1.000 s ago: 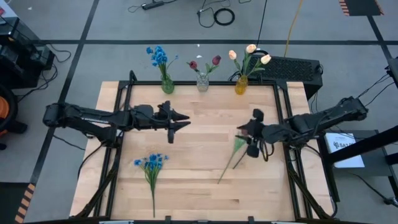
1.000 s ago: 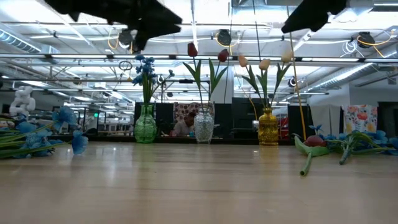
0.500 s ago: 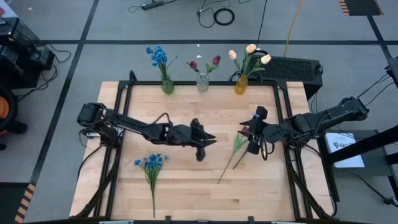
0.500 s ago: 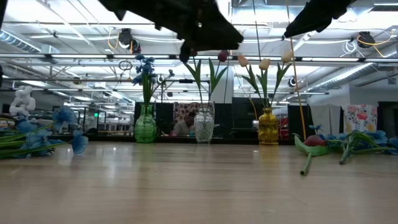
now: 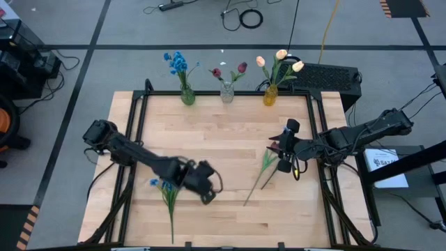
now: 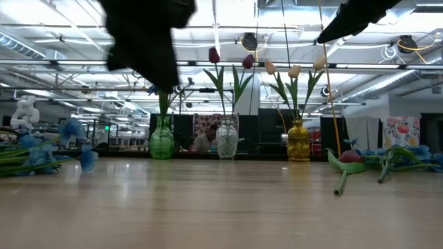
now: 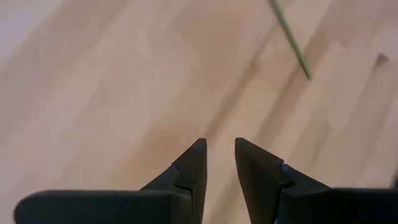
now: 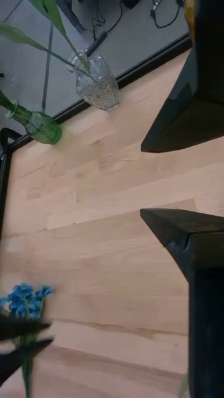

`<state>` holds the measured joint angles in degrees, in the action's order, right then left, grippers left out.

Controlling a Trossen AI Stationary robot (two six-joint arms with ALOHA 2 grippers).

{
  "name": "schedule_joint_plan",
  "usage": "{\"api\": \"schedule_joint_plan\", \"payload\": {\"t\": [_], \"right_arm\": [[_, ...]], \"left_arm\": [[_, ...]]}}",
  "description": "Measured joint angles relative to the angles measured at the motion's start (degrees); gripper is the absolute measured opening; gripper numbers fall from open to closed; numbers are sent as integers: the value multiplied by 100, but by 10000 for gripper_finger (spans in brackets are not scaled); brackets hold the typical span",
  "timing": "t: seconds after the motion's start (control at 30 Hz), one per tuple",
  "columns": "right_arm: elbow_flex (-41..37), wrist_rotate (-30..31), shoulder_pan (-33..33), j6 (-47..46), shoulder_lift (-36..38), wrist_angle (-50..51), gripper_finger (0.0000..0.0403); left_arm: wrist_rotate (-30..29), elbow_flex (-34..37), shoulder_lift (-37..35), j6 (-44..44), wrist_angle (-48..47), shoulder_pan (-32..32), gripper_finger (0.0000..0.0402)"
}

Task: Sort flowers into vase by color
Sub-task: Put the left blue flowers into the green vase

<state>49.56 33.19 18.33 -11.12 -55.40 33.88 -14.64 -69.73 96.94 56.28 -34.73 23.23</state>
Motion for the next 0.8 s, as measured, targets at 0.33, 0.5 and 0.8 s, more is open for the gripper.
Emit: {"api": "schedule_joint_plan", "payload": {"t": [0.33, 0.5, 0.8], "right_arm": [[0, 110, 0, 249, 0, -93, 148], [0, 321, -2, 285, 0, -307, 148], [0, 287, 0, 262, -1, -656, 148]], "left_arm": [[556, -389, -80, 3465, -1903, 1348, 89], [707, -391, -78, 4746, -2001, 1973, 89], [710, -396, 312, 6107, -2226, 2718, 160]]}}
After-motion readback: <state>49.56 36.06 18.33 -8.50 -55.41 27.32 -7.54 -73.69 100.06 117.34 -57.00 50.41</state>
